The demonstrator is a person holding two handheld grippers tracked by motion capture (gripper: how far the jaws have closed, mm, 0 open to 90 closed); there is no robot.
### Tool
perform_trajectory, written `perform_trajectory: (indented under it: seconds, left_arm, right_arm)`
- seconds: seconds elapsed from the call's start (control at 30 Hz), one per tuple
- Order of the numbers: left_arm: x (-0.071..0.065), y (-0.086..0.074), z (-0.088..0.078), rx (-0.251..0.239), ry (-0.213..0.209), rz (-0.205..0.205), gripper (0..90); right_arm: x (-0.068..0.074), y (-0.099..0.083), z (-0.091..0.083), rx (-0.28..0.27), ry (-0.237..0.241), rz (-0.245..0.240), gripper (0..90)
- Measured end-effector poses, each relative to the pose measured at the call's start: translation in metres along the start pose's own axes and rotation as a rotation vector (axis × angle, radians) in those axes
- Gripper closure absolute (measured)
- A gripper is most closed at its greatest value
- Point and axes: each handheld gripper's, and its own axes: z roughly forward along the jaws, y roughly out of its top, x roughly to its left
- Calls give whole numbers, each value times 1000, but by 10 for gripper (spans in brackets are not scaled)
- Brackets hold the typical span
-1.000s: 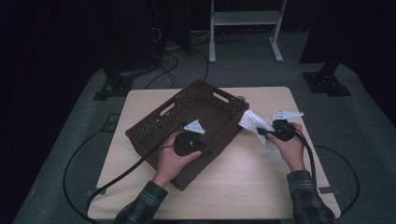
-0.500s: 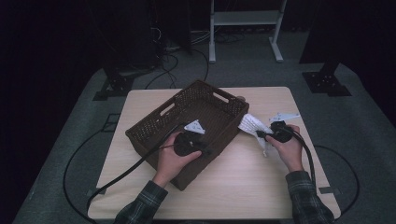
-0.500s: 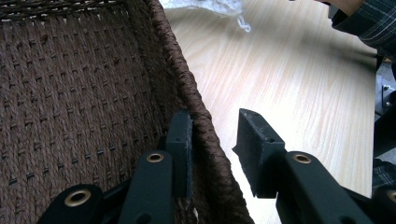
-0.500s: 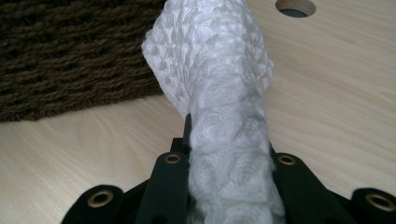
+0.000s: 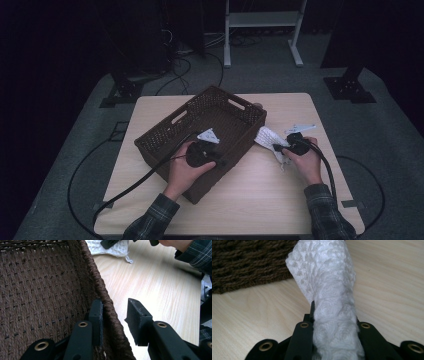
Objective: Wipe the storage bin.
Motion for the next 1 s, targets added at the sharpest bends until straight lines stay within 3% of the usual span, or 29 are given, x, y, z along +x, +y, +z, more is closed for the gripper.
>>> perform_trajectory:
  seconds: [0.2,0.47,1.0]
  left_arm:
    - [0,0,0,0,0,0,657]
    - [0,0,0,0,1,0,658]
    - [0,0,0,0,1,0,660]
  right_arm:
    - [2,-2,4,19,2,-9,756]
    - [3,-1,0,3,6,-6,756]
    - [12,11,-21,-81,19,-37,756]
